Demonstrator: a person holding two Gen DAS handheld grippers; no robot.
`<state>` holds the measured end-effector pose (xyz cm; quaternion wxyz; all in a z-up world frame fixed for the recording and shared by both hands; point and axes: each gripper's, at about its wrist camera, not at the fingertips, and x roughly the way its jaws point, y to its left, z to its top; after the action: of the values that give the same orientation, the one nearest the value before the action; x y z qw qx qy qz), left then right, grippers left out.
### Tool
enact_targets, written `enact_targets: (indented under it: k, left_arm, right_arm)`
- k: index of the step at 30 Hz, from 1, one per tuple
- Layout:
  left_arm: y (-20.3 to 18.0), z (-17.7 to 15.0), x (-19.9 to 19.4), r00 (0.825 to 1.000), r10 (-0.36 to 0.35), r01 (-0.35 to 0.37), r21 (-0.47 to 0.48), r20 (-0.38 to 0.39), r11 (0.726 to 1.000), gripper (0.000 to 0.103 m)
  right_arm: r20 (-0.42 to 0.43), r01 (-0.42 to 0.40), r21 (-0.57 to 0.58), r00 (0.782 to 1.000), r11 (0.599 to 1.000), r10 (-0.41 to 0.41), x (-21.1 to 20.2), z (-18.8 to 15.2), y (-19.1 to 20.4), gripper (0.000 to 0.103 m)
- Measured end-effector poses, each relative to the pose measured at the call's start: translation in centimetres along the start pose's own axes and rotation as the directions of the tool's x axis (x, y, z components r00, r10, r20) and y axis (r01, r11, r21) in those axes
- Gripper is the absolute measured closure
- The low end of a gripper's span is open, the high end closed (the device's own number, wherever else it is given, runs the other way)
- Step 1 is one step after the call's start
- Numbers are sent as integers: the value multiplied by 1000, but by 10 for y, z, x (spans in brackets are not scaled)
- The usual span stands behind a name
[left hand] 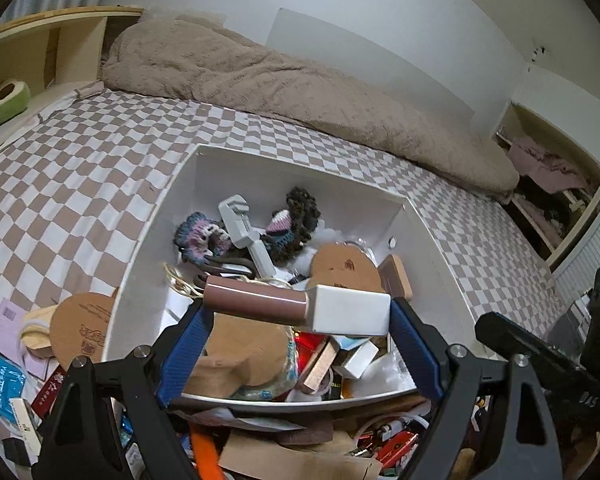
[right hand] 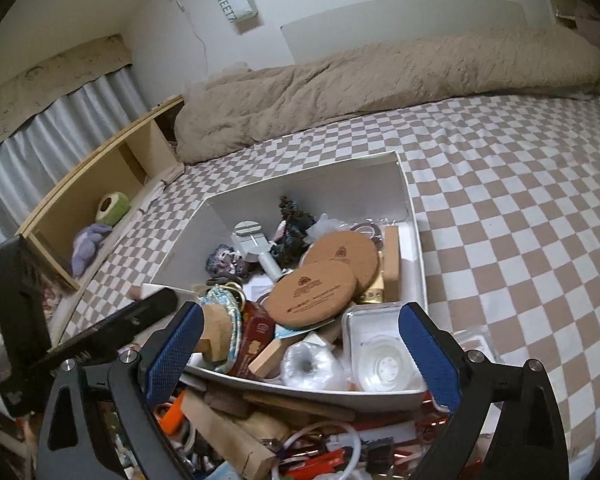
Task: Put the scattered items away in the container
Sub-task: 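Lower the tape roll into the box and open the right gripper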
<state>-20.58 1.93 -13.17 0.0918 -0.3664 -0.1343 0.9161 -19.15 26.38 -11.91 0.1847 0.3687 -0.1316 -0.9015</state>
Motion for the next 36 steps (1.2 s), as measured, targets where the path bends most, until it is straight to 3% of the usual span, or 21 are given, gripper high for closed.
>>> enact_targets:
  k: [5, 7, 36]
  left_arm:
    - [-4, -3, 6, 1000, -22, 22, -14, 0, 1000, 12]
    - [-1, -4, 6, 999, -39, 39, -43, 14, 998, 0]
    - [3, 1, -32, 994, 90, -90, -11, 63, 996, 0]
  right_arm:
    - [13, -24, 21, 1000, 999, 24, -3, 0, 1, 5]
    - [25, -28, 28, 999, 999, 28, -6, 1, 0, 5]
    - [34, -30, 22, 999, 999, 30, -16, -4, -1, 5]
